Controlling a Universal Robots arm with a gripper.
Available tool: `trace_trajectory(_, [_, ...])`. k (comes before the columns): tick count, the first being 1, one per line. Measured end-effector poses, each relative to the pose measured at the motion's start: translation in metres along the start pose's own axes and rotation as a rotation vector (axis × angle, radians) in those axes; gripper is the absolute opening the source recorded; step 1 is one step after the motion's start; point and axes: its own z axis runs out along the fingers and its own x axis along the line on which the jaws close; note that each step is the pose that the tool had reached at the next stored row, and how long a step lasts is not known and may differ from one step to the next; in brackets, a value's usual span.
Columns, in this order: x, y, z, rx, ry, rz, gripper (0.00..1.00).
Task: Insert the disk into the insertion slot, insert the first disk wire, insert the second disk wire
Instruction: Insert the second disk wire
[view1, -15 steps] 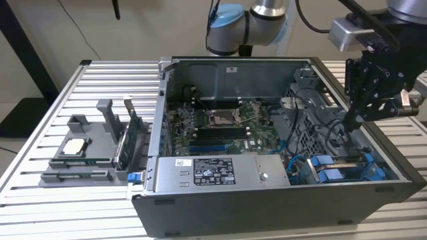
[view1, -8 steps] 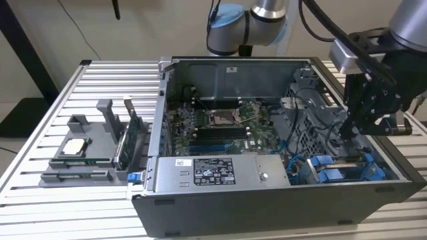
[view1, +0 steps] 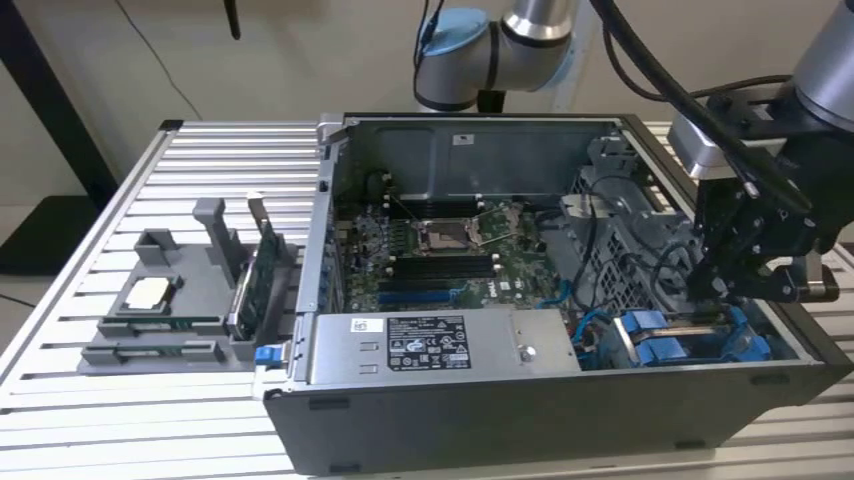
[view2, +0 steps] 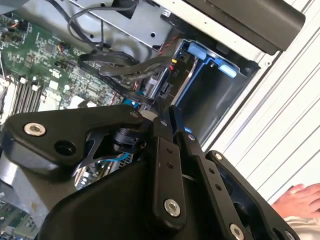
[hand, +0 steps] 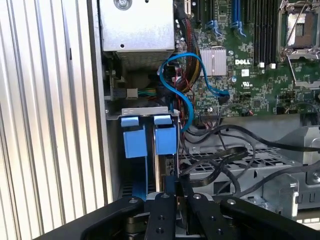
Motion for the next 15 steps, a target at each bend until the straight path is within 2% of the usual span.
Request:
trace_trajectory(7, [0.0001,0.0001,0.0009,0.0,0.0002,0.0,0.16])
trace_trajectory(15, [0.0014,0.0002,0.0111,-0.0001,-0.0001,0.0,0.16])
